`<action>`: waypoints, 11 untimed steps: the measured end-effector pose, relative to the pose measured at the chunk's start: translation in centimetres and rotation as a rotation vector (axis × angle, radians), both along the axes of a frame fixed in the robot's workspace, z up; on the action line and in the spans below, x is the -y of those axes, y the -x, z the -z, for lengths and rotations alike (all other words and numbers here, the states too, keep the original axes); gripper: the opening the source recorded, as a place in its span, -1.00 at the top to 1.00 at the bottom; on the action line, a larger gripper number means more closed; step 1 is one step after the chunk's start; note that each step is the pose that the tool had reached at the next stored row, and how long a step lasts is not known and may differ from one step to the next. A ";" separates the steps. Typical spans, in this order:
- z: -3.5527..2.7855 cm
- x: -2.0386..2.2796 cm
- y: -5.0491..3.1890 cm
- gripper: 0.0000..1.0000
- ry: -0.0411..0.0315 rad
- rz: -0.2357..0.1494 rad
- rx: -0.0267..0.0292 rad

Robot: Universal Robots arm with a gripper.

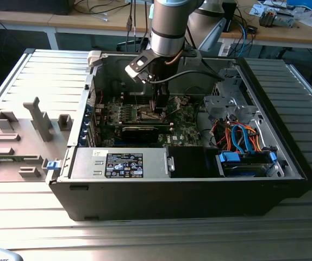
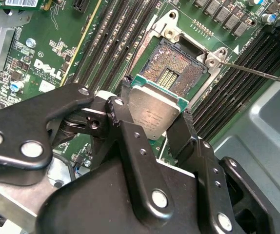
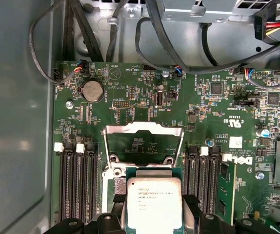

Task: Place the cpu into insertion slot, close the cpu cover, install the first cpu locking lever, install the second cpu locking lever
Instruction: 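Place the cpu into insertion slot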

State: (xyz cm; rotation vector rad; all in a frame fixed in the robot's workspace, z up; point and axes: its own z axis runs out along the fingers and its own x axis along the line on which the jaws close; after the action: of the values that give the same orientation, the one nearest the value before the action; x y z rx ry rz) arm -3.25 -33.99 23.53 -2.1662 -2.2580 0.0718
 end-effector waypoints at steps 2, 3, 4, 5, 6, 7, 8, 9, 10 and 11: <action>0.07 0.00 0.00 -0.08 0.0000 0.000 0.0001; 0.16 0.00 0.00 -0.08 -0.0001 0.000 0.0001; 0.17 0.00 0.00 -0.08 0.0000 0.000 0.0001; 0.19 0.00 0.00 -0.08 0.0000 0.000 0.0000; 0.22 0.00 0.00 -0.08 0.0000 0.000 0.0000; 0.24 0.00 0.00 -0.08 -0.0001 0.000 0.0001; 0.25 0.00 0.00 -0.08 0.0000 0.000 0.0000; 0.26 0.00 0.00 -0.08 0.0000 0.000 0.0001; 0.27 0.00 0.00 -0.08 0.0000 0.000 0.0001; 0.29 0.00 0.00 -0.08 -0.0001 0.000 0.0001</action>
State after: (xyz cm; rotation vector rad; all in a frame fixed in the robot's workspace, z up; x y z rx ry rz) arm -3.25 -33.99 23.23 -2.1663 -2.2580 0.0717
